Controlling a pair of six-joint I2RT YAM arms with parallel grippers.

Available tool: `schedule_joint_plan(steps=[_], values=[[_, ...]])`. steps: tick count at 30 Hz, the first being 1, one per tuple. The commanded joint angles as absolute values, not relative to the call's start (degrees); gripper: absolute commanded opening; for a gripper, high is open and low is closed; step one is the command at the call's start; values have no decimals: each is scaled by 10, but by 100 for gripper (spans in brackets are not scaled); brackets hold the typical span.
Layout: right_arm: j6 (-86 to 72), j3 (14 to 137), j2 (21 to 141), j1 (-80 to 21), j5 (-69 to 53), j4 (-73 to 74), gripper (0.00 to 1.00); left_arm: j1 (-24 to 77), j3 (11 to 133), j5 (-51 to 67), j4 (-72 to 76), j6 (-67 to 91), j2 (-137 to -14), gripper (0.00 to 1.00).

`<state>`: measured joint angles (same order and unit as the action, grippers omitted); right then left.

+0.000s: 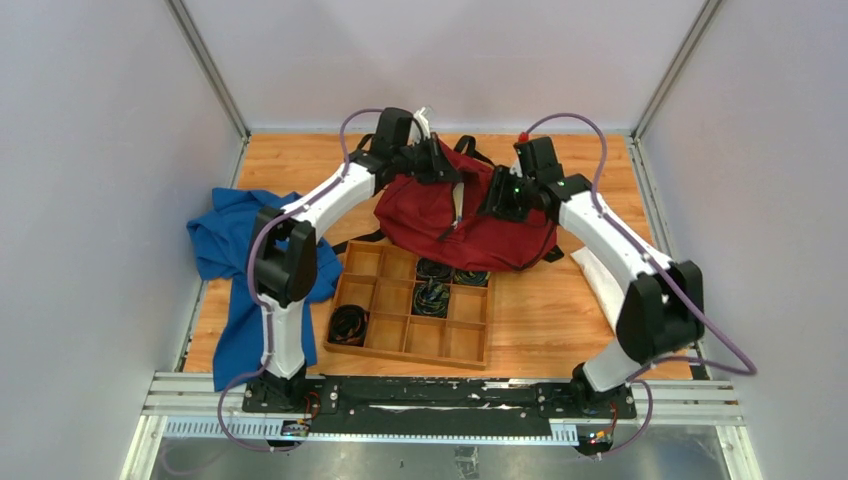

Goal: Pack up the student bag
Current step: Place the stationery in the student bag, then adjust the student bag at the center of the board.

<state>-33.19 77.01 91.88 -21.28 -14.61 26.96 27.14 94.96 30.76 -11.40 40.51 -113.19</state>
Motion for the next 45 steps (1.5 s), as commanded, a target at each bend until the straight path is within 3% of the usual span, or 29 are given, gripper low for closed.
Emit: schedule_joint_plan(steps=[1,5,10,13,17,19,23,29,35,45], values=[[-283,697,836,-214,-92,276,49,295,1039,275,-136,406,-1189,23],[-273,645,794,-210,-52,295,48,299,1123,186,-182,402,-1256,35],[-273,607,781,-180,-65,306,44,318,1197,190,-239,376,-1312,66],[-267,614,789,-173,-73,321,38,326,1224,186,-286,335,-1306,71],[-265,637,799,-171,-80,324,24,325,1194,142,-298,303,-1225,70],[-271,653,810,-171,-84,320,19,322,1155,108,-286,292,-1174,65],[-301,683,840,-173,-113,289,0,304,1115,52,-317,273,-1106,53],[-316,798,909,-210,-152,238,0,276,1014,47,-323,266,-1017,50],[-344,917,1038,-224,-204,198,0,267,995,-12,-412,239,-996,52],[-380,973,1201,-213,-137,234,0,276,866,137,-373,272,-944,48]])
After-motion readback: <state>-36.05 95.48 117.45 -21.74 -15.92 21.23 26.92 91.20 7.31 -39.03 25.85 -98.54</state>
